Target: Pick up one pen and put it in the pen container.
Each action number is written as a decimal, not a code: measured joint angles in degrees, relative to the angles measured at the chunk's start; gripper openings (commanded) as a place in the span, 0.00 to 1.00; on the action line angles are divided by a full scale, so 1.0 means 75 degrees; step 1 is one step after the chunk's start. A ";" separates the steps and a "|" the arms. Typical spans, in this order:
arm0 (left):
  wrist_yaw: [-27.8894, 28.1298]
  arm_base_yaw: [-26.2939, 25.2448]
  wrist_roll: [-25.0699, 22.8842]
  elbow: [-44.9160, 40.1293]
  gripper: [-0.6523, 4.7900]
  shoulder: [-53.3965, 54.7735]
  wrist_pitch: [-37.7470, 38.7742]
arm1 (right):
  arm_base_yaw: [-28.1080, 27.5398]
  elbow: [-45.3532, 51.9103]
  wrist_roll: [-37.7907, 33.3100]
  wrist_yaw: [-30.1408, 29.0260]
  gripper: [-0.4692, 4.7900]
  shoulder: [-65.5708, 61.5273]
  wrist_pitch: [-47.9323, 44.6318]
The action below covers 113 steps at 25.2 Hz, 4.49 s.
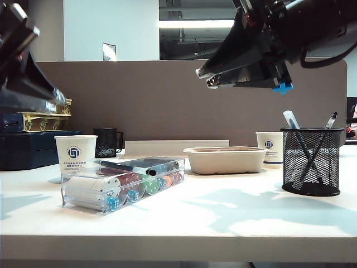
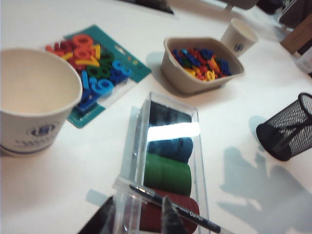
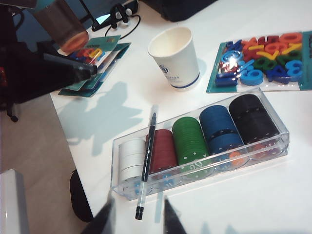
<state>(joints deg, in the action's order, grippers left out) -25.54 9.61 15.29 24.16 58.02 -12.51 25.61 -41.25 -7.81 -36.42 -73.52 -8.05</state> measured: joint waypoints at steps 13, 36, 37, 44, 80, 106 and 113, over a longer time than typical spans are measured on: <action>-0.0052 0.0035 0.0000 0.0000 0.34 0.0481 0.0044 | 0.0498 -0.0006 0.0000 -0.0122 0.32 -0.0353 0.0198; 0.0326 0.0035 -0.0044 0.0239 0.34 0.1008 0.0111 | 0.1795 -0.0979 0.1498 0.1582 0.38 -0.1652 0.0909; 0.0303 0.0035 -0.0023 0.0306 0.34 0.1084 0.0117 | 0.1813 -0.1134 0.1617 0.1658 0.38 -0.1731 0.1037; 0.0181 0.0035 0.0000 0.0898 0.34 0.1393 0.0245 | 0.1851 -0.2005 0.2500 0.2413 0.38 -0.2107 0.2261; 0.0207 0.0035 0.0000 0.0924 0.34 0.1807 0.0300 | 0.2704 -0.3375 0.2856 0.3305 0.38 -0.3331 0.3459; 0.0207 0.0035 0.0000 0.0924 0.34 0.1807 0.0297 | 0.2704 -0.3375 0.2856 0.3319 0.38 -0.3722 0.3596; 0.0207 0.0035 0.0000 0.0924 0.34 0.1807 0.0294 | 0.2707 -0.3360 0.2853 0.3319 0.28 -0.3821 0.3599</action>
<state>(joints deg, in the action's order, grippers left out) -23.99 9.87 15.29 31.09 71.57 -10.31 45.91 -66.46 13.58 -11.53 -102.17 18.94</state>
